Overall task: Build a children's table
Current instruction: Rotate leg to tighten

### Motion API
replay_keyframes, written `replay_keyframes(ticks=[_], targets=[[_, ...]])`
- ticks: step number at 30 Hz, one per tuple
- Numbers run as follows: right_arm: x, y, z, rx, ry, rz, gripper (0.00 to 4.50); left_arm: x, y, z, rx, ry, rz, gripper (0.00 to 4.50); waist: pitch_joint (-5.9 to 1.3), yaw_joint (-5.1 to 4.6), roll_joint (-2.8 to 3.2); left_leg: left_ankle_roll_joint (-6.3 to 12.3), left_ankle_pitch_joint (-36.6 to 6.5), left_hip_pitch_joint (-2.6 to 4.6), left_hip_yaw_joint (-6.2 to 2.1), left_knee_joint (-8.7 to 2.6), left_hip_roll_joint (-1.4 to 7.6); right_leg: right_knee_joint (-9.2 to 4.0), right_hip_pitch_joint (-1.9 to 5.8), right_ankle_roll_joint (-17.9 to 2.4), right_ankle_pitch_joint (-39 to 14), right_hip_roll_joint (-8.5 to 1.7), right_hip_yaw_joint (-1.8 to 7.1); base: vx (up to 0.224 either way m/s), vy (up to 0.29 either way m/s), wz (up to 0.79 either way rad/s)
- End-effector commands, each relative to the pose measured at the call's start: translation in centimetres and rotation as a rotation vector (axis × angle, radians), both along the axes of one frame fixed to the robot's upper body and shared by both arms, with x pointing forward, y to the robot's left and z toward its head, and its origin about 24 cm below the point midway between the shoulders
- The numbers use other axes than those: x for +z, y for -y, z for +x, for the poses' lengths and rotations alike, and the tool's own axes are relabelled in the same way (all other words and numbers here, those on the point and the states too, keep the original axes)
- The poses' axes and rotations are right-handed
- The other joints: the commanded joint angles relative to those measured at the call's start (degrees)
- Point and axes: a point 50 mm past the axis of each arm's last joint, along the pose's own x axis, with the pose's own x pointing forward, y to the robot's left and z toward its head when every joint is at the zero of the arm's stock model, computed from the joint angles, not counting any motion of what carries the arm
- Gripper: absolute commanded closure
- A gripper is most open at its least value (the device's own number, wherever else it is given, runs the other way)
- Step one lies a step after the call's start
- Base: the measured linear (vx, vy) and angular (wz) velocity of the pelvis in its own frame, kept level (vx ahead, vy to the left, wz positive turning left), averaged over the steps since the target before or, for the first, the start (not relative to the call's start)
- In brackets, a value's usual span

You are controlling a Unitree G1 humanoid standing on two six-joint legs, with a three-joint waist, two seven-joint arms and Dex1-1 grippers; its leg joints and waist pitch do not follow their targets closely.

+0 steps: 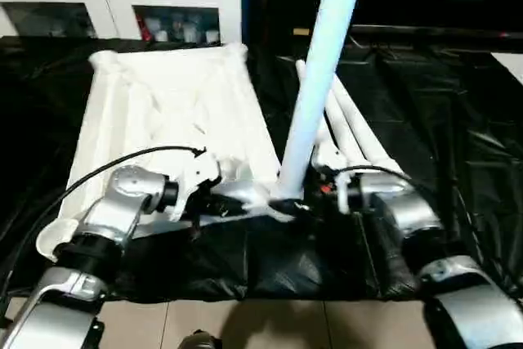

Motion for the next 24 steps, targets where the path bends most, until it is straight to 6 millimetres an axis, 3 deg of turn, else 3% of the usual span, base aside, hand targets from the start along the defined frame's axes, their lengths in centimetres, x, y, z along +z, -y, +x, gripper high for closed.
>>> replay_keyframes(ticks=[1, 9, 12, 14, 17, 22, 24], targets=[[-1.5, -0.2, -1.1, 0.057, -0.071, -0.041, 1.19, 1.3, 1.3, -0.1, -0.097, 0.043, -0.062, 4.50, -3.77, -0.10, 0.04, 1.79, -13.67, 1.55, -1.06, -3.72, 2.74, -4.16, 2.18, -13.86, -8.64, -3.97, 2.27, 0.000, 0.000, 0.00], [-1.8, -0.9, -1.3, 0.032, -0.089, -0.012, 1.69, 1.2, 1.2, 0.4, -0.042, 0.057, -0.059, 4.50, -3.76, -0.10, 0.01, 1.42, -13.78, 1.56, -1.06, -3.78, 2.79, -4.15, 2.14, -14.02, -8.76, -4.06, 2.34, 0.000, 0.000, 0.00], [-2.3, -2.1, -0.5, -0.138, -0.062, 0.000, 1.74, 1.1, 1.8, 1.7, 0.108, 0.102, -0.048, 4.50, -3.48, -0.41, -0.07, 0.03, -15.78, 1.77, -1.19, -4.06, 2.69, -4.52, 1.88, -13.37, -12.35, -4.17, 2.43, 0.000, 0.000, 0.00], [-2.6, -3.0, 0.4, -0.298, -0.048, -0.006, 1.74, 1.3, 2.2, 2.5, 0.215, 0.120, -0.063, 4.50, -3.34, -0.73, -0.08, -1.45, -18.05, 2.13, -1.45, -4.20, 2.67, -5.21, 1.71, -11.82, -18.83, -4.58, 2.56, 0.000, 0.000, 0.00], [-2.8, -4.6, 1.4, -0.538, -0.057, -0.007, 1.75, 1.8, 3.2, 3.6, 0.371, 0.150, -0.085, 4.50, -3.36, -1.97, -0.03, -3.24, -18.95, 1.79, -1.91, -4.48, 2.48, -5.30, 1.85, -10.51, -21.75, -4.51, 2.40, 0.000, 0.000, 0.00], [-2.8, -6.9, 1.4, -0.593, -0.047, 0.001, 1.75, 1.7, 4.7, 3.4, 0.414, 0.173, -0.088, 4.50, -3.47, -2.20, -0.13, -1.71, -18.34, 1.73, -1.68, -4.33, 2.45, -5.45, 1.67, -10.32, -18.27, -4.28, 2.55, 0.000, 0.000, 0.00], [-2.8, -7.4, 1.3, -0.593, -0.035, 0.012, 1.19, 1.4, 5.2, 3.0, 0.395, 0.175, -0.092, 4.50, -3.60, -2.22, -0.13, -1.09, -17.01, 1.58, -1.56, -4.25, 2.49, -5.12, 1.79, -10.89, -14.96, -4.21, 2.56, 0.000, 0.000, 0.00]])
